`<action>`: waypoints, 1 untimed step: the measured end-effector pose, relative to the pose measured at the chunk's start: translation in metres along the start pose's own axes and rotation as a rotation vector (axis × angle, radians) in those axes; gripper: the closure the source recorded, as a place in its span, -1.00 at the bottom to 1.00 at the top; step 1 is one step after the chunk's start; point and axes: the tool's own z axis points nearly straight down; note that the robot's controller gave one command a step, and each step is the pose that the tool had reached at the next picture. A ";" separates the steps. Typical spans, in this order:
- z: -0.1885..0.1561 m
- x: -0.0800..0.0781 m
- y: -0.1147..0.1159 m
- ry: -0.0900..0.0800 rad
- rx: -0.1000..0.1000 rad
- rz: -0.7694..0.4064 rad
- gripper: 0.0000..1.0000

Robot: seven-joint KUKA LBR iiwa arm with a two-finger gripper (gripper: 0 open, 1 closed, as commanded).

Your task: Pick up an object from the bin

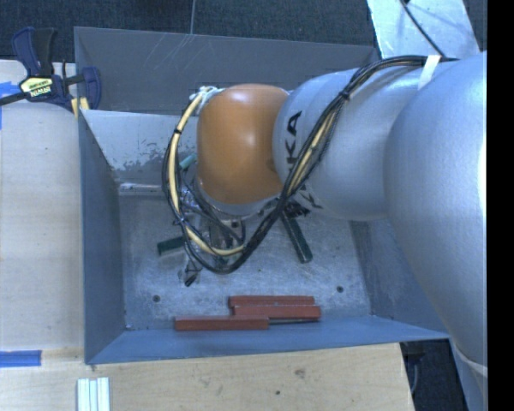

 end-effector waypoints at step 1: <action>0.081 -0.052 -0.006 0.000 0.000 -0.342 -1.00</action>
Offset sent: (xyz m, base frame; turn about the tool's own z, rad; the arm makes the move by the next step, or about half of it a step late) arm 0.0514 -0.0046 -0.0787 -0.3425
